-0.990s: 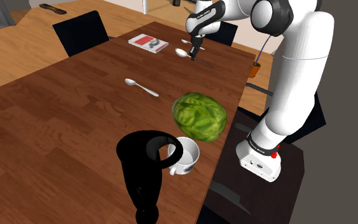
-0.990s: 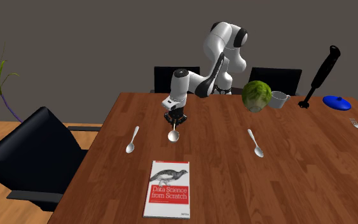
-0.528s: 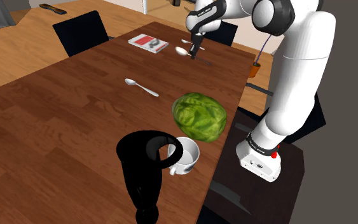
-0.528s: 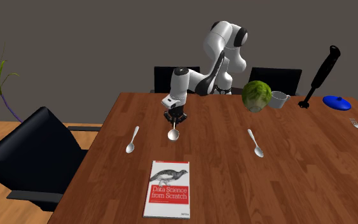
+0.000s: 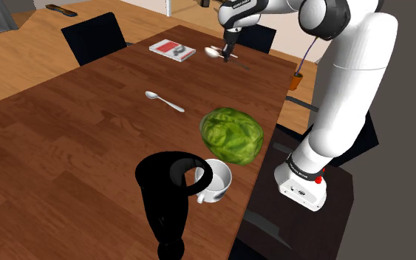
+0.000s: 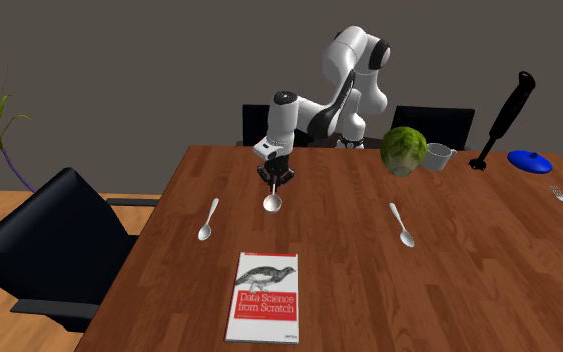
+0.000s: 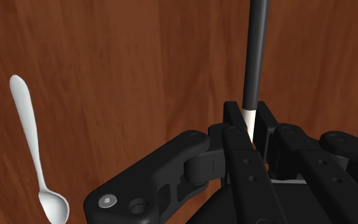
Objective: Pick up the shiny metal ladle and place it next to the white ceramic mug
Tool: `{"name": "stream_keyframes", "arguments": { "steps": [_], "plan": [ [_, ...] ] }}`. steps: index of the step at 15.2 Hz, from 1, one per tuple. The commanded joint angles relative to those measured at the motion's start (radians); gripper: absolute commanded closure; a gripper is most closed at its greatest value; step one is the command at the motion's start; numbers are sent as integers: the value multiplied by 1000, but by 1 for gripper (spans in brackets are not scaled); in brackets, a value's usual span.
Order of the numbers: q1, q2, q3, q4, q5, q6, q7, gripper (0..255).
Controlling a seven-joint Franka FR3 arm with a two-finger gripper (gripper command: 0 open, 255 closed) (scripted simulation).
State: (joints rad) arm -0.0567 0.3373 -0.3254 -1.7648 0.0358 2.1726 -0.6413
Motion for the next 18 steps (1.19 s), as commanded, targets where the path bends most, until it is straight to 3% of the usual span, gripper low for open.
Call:
{"name": "stream_keyframes", "arguments": {
  "steps": [1, 18],
  "plan": [
    [2, -11, -2, 12, -4, -23, 2, 255],
    [4, -65, -10, 165, -22, -227, 3, 255]
  ]
}}
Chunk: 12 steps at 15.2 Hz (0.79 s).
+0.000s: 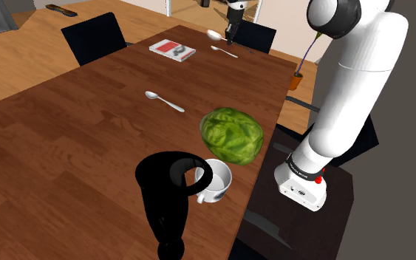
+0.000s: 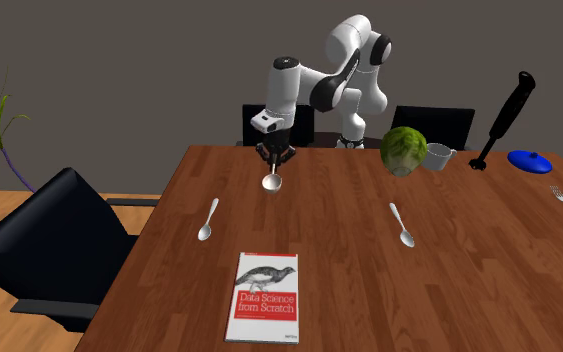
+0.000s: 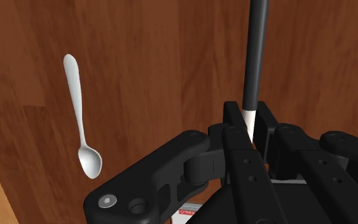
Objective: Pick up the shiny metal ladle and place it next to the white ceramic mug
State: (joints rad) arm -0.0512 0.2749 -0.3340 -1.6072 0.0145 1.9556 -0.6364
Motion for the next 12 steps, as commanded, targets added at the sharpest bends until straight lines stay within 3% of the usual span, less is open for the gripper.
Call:
{"name": "stream_keyframes", "arguments": {
  "steps": [1, 12],
  "plan": [
    [16, -32, 3, -32, -14, 0, 21, 255],
    [165, -306, 95, -364, -127, 50, 293, 255]
  ]
}}
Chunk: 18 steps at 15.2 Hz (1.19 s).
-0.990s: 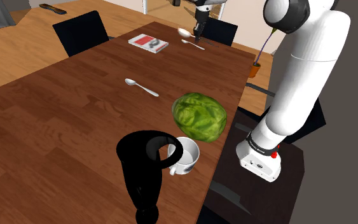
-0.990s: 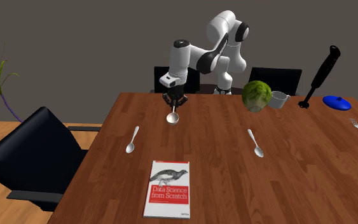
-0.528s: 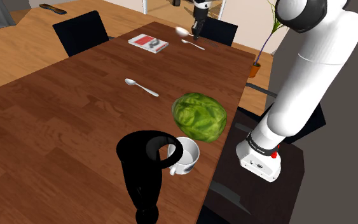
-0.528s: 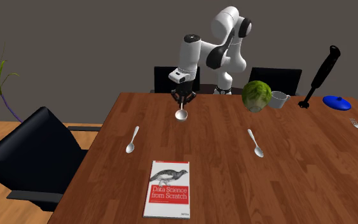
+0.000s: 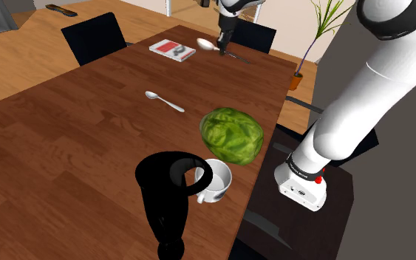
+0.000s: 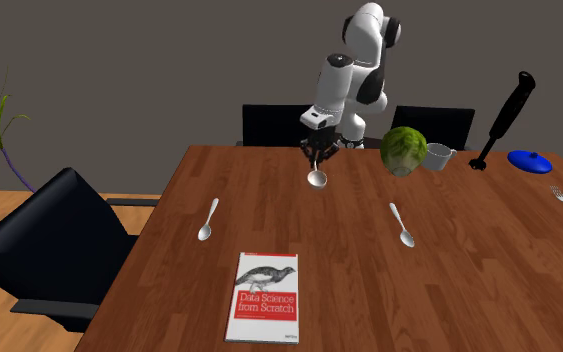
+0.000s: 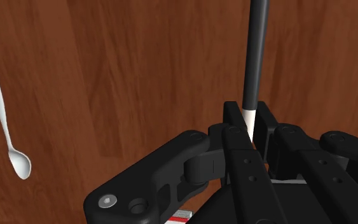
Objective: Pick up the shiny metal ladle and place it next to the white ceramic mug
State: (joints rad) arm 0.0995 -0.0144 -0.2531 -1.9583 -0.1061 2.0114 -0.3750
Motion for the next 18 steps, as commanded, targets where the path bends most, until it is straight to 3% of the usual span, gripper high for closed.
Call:
{"name": "stream_keyframes", "arguments": {
  "steps": [1, 9, 18],
  "plan": [
    [25, -36, 26, -35, -13, -6, 57, 255],
    [106, -159, 133, -167, -34, -16, 255, 255],
    [199, -223, 270, -230, -13, -43, 473, 255]
  ]
}}
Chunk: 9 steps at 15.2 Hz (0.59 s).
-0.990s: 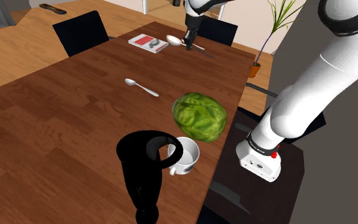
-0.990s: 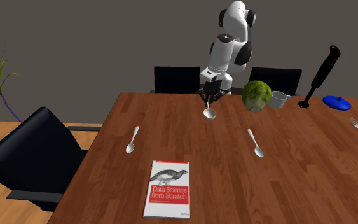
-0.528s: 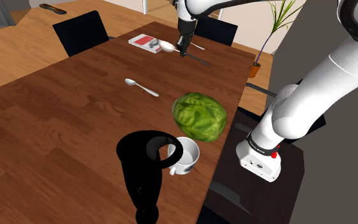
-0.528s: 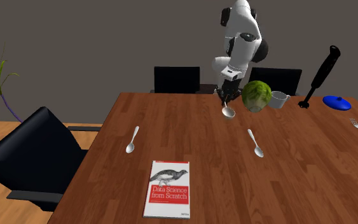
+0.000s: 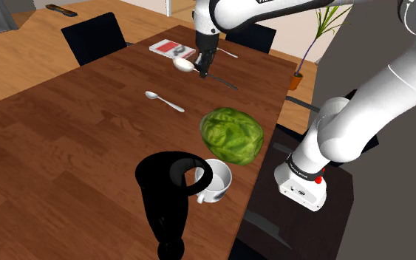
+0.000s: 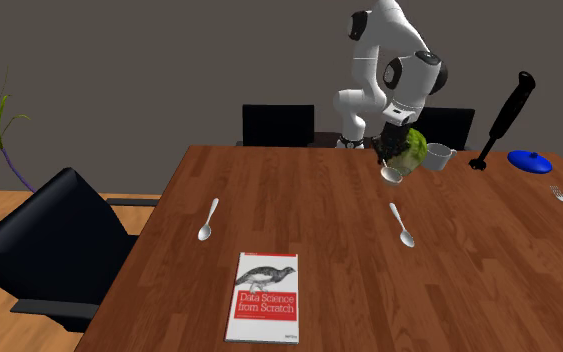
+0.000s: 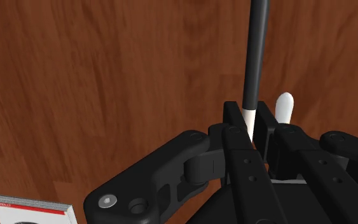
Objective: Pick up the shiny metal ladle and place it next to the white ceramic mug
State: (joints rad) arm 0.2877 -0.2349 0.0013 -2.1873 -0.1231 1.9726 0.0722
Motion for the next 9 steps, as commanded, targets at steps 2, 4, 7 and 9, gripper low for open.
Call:
{"name": "stream_keyframes", "arguments": {
  "steps": [2, 4, 7, 9],
  "plan": [
    [32, -5, 47, -2, 11, -11, 74, 255],
    [53, -4, 78, 1, 19, -18, 123, 255],
    [84, 5, 125, 14, 30, -29, 195, 255],
    [105, 17, 156, 28, 36, -37, 244, 255]
  ]
}}
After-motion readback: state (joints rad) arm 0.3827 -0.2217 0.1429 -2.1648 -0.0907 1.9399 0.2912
